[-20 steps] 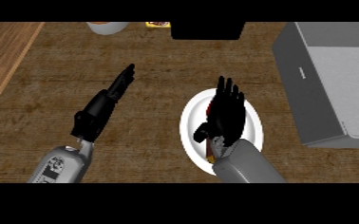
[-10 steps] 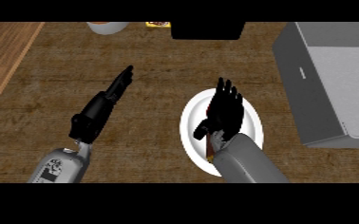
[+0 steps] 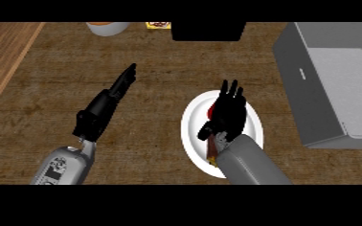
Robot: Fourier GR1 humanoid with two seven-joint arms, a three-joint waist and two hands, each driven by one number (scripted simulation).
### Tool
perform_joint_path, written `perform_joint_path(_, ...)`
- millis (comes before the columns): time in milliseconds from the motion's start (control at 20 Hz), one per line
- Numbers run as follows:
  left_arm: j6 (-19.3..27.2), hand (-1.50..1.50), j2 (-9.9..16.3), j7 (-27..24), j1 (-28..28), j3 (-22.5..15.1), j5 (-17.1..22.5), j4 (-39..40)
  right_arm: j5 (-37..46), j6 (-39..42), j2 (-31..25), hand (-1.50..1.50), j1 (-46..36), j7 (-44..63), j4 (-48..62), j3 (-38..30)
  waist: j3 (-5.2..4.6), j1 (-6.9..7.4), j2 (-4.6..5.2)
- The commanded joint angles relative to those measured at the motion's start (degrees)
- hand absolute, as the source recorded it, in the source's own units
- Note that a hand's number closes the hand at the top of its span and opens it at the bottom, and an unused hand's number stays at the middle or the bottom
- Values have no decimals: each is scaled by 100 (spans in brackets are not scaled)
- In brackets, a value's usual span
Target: Pick the can from the plate and place it in the cardboard box
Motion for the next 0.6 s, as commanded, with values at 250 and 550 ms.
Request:
perform_joint_path(250, -106, 0, 39, 88, 132, 82, -46, -186, -125, -222, 102, 150, 79, 644, 512, -197, 30, -2, 51)
perform_joint_path(550, -184, 0, -29, 95, 145, 87, -84, -205, 12, -340, 101, 150, -203, 478, 971, 71, 30, 43, 57)
